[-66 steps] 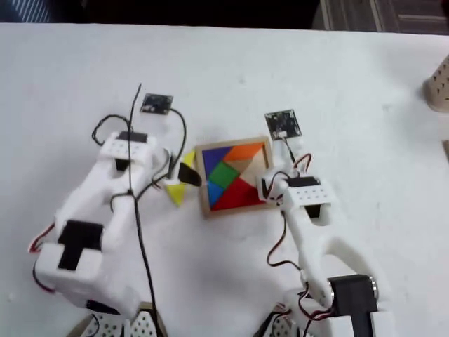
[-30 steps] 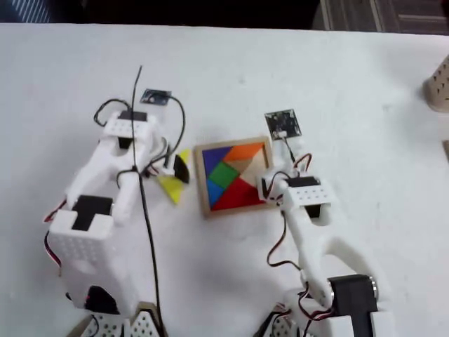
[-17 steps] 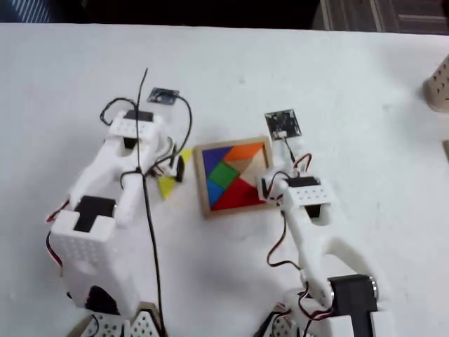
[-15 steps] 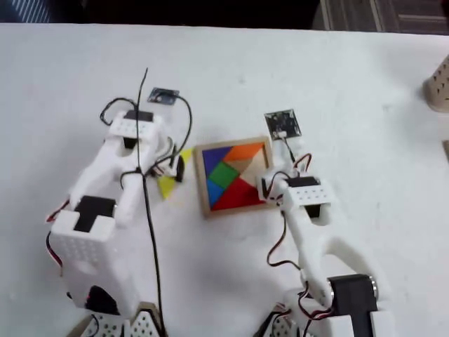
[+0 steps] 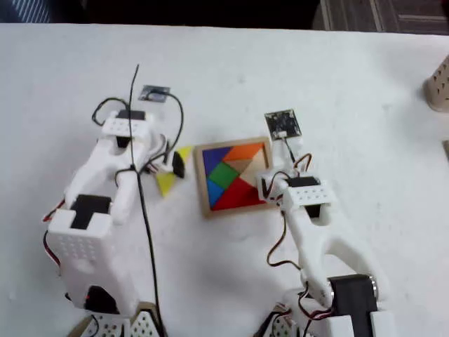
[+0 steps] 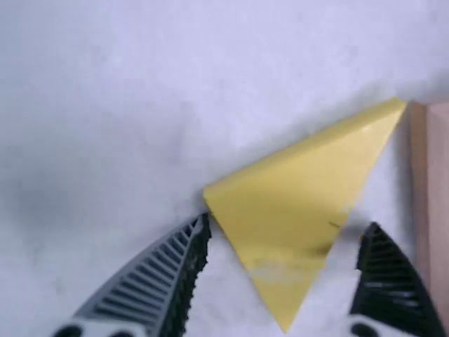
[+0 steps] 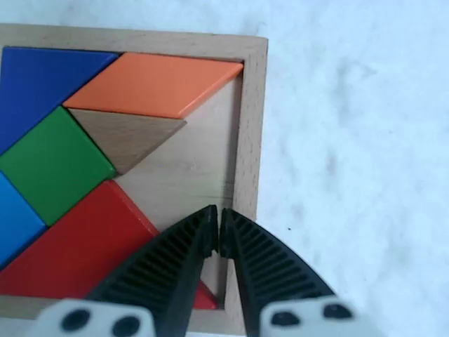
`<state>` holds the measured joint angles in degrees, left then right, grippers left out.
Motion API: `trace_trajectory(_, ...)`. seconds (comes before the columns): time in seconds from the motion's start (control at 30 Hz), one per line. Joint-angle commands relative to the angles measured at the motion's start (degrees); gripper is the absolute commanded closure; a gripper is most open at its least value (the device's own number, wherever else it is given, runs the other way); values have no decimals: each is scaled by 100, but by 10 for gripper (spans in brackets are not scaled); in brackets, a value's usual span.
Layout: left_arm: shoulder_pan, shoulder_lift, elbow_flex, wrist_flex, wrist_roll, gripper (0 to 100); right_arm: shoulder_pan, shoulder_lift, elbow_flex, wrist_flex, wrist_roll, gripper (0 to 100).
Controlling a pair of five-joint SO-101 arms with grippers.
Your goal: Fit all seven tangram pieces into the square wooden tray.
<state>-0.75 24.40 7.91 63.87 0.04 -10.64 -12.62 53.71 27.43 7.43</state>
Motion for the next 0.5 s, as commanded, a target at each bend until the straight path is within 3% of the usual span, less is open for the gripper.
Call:
trace_trajectory(0.0,-119,-198,-211,-554,-308,579,-4,-31,-70,-110,105,981)
trace_trajectory(0.2,-303,-154,-237,-1240,-774,606,-4,-31,-70,-110,105,981)
trace_trajectory(0.47,-57,-136,-185,-862,-1978,606,4,-22,-70,-110,105,981)
